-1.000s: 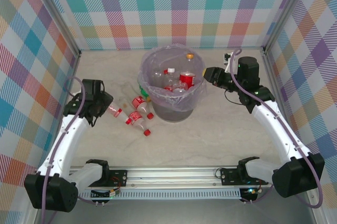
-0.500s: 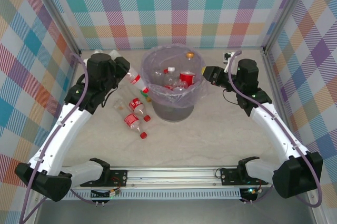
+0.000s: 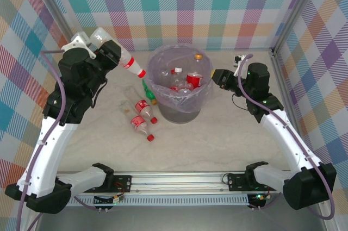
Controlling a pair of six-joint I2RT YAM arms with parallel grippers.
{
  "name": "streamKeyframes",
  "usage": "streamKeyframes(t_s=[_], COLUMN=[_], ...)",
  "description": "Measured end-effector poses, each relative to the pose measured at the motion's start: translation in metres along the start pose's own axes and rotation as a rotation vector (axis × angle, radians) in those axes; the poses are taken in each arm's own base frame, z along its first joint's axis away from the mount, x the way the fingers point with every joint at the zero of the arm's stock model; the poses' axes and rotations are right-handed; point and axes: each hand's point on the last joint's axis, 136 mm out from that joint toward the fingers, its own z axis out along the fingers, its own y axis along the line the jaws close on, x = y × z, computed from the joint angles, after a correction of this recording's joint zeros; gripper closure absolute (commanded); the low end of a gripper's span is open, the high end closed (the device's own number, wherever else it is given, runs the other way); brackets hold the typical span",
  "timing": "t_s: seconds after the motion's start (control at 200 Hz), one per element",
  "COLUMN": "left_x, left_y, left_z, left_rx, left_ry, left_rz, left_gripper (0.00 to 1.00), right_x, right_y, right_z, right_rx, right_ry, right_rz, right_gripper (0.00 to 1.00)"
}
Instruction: Put the plastic bottles in the bin
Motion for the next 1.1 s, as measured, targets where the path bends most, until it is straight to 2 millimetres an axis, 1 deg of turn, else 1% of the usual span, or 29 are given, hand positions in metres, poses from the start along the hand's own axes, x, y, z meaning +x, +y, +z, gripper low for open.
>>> streamKeyframes(t_s=[0.05,0.105,0.15,0.2,0.24,0.31,0.37,0.43,0.515,0.585,0.65,0.735,0.8,0.975,1.04,1.1], left_x=[0.009,0.023,0.039,0.061,0.082,0.115,0.134,0.146,0.154,0.16,0.165,0.178,0.184,0.205,0.216,0.224], left_y=[-0.016,-0.04,-0.06,-0.077,-0.086,-0.092,-0.095,-0.099,-0.103,-0.105,-0.107,-0.109,-0.111,-0.111,-0.105,-0.099], left_z=[0.009,0.021,0.035,0.051,0.062,0.074,0.08,0.081,0.083,0.087,0.093,0.103,0.109,0.119,0.12,0.119], left_rx=[0.042,0.097,0.146,0.191,0.218,0.243,0.263,0.285,0.307,0.316,0.322,0.333,0.34,0.34,0.327,0.317], left_ry=[0.034,0.084,0.13,0.183,0.228,0.301,0.338,0.359,0.366,0.373,0.381,0.41,0.424,0.492,0.53,0.561], left_rz=[0.024,0.065,0.102,0.15,0.194,0.265,0.322,0.37,0.424,0.46,0.489,0.526,0.544,0.583,0.603,0.617], left_gripper=[0.56,0.56,0.56,0.57,0.58,0.6,0.62,0.63,0.66,0.68,0.7,0.71,0.72,0.73,0.73,0.73], right_x=[0.001,0.001,0.001,0.002,0.002,0.003,0.002,-0.001,-0.006,-0.009,-0.01,-0.008,-0.005,0.002,0.003,0.003], right_y=[0.0,0.0,0.0,0.0,0.0,0.002,0.006,0.011,0.018,0.022,0.023,0.023,0.024,0.019,0.018,0.018], right_z=[0.001,0.001,0.001,0.0,-0.001,-0.007,-0.016,-0.027,-0.04,-0.045,-0.045,-0.042,-0.038,-0.03,-0.029,-0.028], right_rx=[-0.001,-0.002,-0.001,0.001,0.005,0.013,0.018,0.02,0.022,0.024,0.023,0.012,-0.005,-0.007,-0.004,-0.003], right_ry=[0.003,0.005,0.005,0.008,0.009,0.007,-0.009,-0.032,-0.063,-0.077,-0.077,-0.062,-0.042,-0.003,0.004,0.01], right_rz=[0.001,0.003,0.002,0.009,0.001,-0.002,-0.012,-0.03,-0.055,-0.067,-0.07,-0.062,-0.048,-0.02,-0.019,-0.015], right_gripper=[0.65,0.51,0.39,0.3,0.26,0.22,0.22,0.21,0.21,0.2,0.2,0.19,0.21,0.36,0.41,0.43])
